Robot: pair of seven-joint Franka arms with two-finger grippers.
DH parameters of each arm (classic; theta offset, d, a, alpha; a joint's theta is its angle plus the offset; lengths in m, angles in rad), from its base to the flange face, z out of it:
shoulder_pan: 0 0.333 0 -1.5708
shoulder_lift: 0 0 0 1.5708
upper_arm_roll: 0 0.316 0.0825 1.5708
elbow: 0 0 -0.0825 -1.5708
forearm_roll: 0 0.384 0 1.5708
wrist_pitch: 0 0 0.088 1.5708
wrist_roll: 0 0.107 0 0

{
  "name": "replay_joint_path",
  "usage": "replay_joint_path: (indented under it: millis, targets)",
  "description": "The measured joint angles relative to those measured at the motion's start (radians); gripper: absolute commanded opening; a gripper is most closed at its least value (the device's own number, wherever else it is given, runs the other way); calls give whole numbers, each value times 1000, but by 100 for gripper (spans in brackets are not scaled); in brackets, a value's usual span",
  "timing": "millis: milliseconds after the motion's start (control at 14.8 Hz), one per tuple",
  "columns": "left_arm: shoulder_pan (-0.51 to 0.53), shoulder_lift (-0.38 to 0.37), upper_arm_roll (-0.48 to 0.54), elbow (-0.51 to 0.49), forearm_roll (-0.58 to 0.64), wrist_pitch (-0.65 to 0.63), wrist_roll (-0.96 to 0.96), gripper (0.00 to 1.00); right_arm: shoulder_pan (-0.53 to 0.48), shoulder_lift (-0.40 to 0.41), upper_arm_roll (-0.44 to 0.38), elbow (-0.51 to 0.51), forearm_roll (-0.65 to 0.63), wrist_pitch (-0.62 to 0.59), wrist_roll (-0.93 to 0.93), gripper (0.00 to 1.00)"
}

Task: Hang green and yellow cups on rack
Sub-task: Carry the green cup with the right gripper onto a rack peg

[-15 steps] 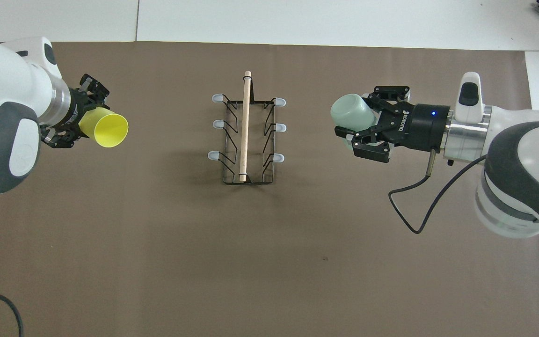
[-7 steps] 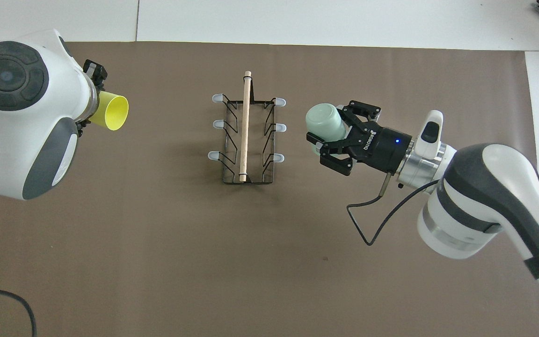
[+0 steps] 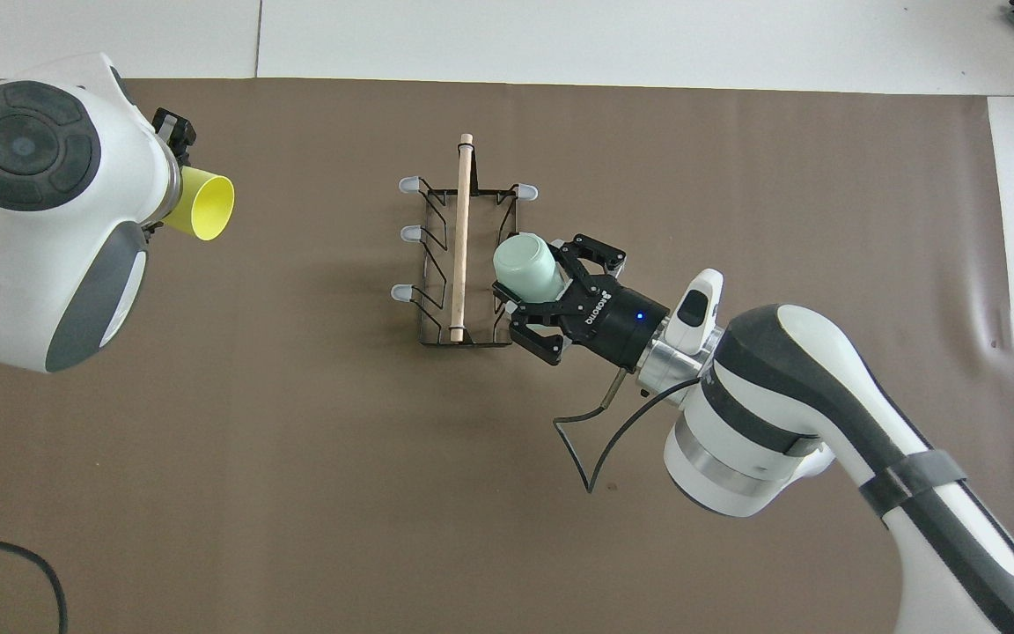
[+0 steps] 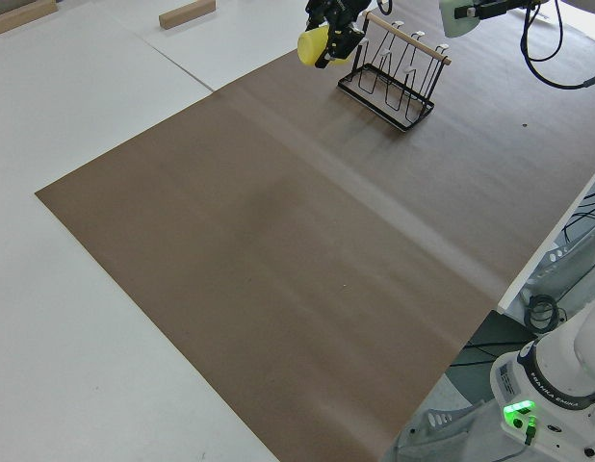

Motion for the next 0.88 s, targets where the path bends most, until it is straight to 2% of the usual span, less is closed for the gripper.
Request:
replay_joint_path:
  millis: [405, 877]
  targets:
    - [0, 1, 0, -18, 41, 21, -1, 0, 15, 62, -1, 78, 28, 53, -42, 0]
    - [0, 1, 0, -22, 44, 22, -1, 0, 21, 84, -1, 45, 115, 59, -101, 0]
